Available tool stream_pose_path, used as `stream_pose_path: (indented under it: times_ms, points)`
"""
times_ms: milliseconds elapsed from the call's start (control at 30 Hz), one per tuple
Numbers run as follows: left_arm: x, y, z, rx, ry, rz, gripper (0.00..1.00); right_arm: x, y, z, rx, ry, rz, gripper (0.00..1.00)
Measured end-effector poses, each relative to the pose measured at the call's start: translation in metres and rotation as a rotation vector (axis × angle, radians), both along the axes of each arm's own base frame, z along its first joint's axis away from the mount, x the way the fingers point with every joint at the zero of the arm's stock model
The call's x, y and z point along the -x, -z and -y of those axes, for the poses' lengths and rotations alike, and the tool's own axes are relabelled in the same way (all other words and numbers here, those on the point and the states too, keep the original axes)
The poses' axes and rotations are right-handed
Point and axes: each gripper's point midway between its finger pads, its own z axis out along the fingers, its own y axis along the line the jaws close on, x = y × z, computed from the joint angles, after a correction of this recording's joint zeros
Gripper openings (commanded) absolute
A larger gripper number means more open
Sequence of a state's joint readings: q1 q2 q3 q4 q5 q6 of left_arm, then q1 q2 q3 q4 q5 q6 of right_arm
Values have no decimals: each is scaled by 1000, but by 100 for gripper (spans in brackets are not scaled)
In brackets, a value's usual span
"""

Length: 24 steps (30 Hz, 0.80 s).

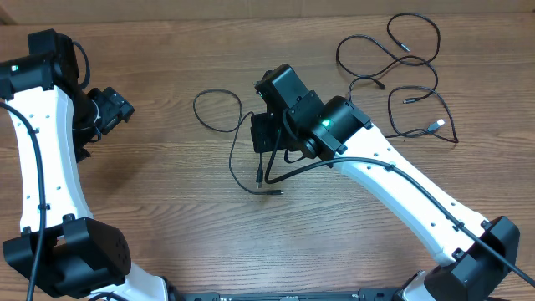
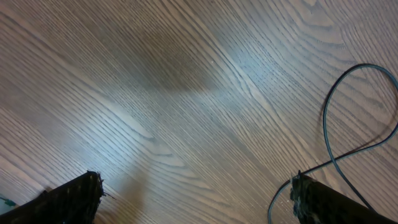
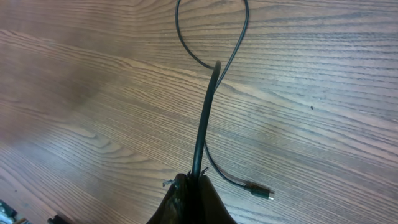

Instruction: Untangle cables

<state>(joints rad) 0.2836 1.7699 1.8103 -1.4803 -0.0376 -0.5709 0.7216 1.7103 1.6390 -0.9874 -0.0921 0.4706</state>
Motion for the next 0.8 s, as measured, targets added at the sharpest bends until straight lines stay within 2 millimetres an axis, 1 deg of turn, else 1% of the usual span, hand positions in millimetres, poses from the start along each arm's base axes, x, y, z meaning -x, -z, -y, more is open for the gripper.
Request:
stream_pose_path:
  times_ms: [367,400,667,700,800]
  points:
    - [0,0,0,0,0,0,100,3,2,1,7,-2,-14,5]
    - [0,0,0,0,0,0,99,3,2,1,5,-3,-13,6]
    - [0,0,0,0,0,0,100,-4,-4,-5,-24,-3,19,6]
    - [0,0,0,0,0,0,100,-4,-4,-5,-25,-2,20,8]
    - [0,0,0,0,0,0,100,-6,-6,-6,-31,-3,28,21]
